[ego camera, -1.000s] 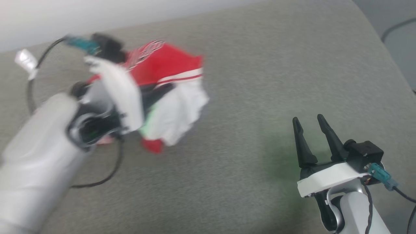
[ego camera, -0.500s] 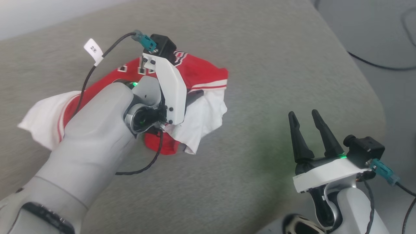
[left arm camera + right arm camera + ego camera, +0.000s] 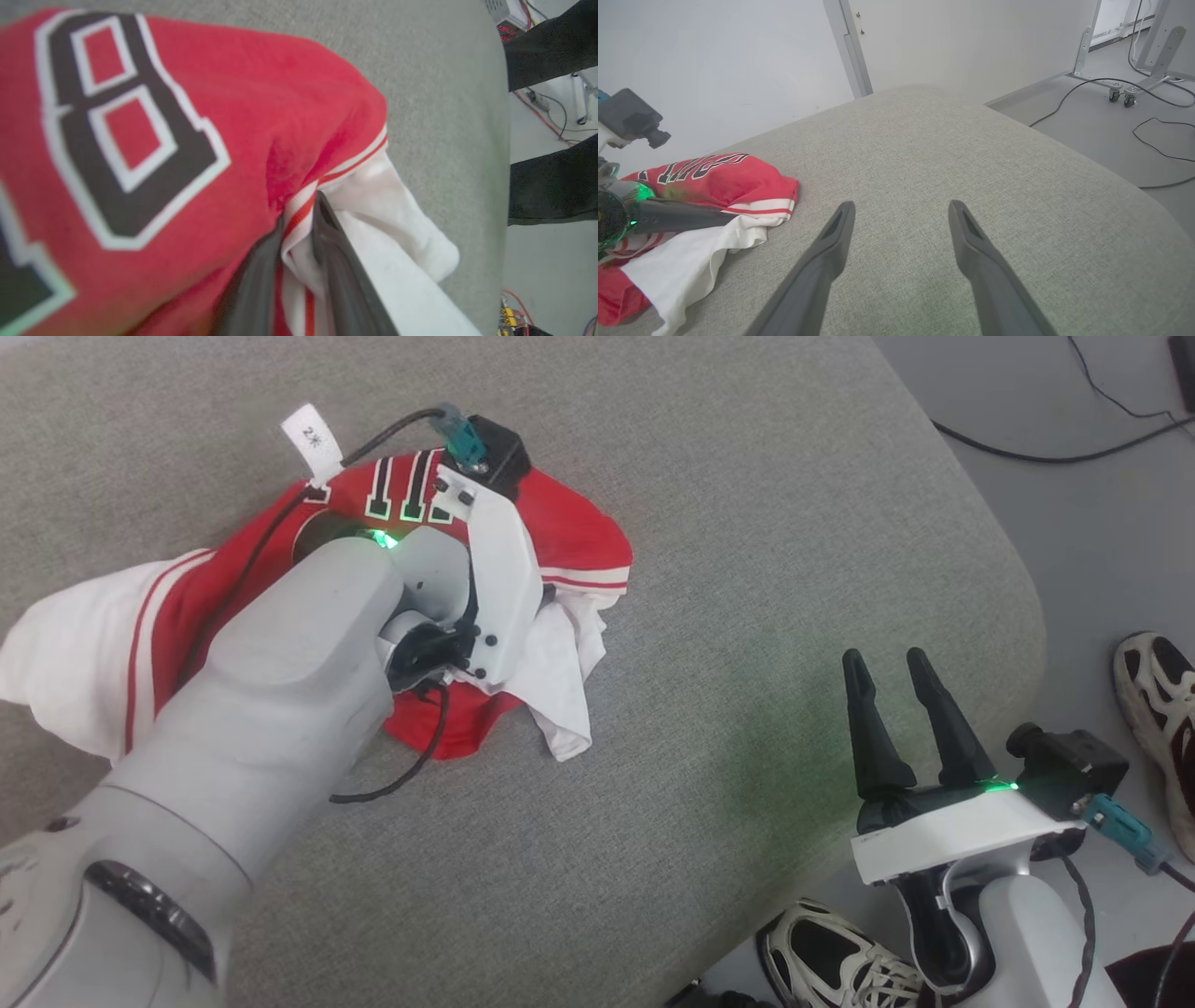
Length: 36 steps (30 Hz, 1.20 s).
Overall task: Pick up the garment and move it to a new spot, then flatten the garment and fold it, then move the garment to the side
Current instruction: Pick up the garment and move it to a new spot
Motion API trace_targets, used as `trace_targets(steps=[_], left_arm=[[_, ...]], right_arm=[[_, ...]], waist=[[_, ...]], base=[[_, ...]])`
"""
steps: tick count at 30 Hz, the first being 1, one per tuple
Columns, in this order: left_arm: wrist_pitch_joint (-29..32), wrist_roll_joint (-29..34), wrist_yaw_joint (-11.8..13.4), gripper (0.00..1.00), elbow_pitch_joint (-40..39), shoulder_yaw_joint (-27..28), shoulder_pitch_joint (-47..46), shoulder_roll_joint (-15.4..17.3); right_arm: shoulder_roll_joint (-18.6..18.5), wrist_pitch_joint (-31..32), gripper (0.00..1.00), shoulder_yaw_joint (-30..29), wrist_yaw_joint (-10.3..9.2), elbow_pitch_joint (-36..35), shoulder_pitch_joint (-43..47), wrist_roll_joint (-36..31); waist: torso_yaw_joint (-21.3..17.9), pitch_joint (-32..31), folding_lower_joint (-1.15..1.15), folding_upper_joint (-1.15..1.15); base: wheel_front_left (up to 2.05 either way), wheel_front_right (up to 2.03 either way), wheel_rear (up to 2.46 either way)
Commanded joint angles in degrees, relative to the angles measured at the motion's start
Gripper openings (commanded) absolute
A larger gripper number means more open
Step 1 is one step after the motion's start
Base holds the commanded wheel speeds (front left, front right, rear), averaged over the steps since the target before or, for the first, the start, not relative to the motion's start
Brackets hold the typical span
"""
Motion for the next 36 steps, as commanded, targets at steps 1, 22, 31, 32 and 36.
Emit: trace_targets(steps=[1,22,31,32,36], left_arm=[[1.74,0.67,0.31,0.18,2.20,-3.01,4.39,1.81],[-25.39,-10.94,0.16,1.00,-11.72,-5.37,5.19,2.53],[-38.46,-16.99,0.16,1.00,-10.42,-5.08,20.10,5.62],[-39.43,-17.90,0.16,1.00,-10.21,-4.90,21.67,5.94],[-42.05,-19.56,0.15,1.00,-9.41,-4.63,25.93,6.34]], right_arm=[[0.13,-0.07,1.00,0.09,-0.08,-0.11,-0.35,0.30],[0.07,-0.07,1.00,-3.82,-0.07,2.08,0.73,-14.62],[0.08,-0.07,1.00,-7.27,-0.08,3.77,4.94,-20.83],[0.06,-0.07,1.00,-7.60,-0.08,4.07,5.38,-21.20],[-0.20,-0.07,1.00,-9.26,-0.08,4.65,7.04,-21.51]], waist=[[0.01,0.07,0.00,0.00],[18.54,-12.29,0.00,0.00],[27.82,-18.60,0.00,0.00],[28.72,-19.16,0.00,0.00],[31.72,-20.87,0.00,0.00]], base=[[0.00,0.00,0.00],[0.00,0.00,0.00],[0.00,0.00,0.00],[0.00,0.00,0.00],[0.00,0.00,0.00]])
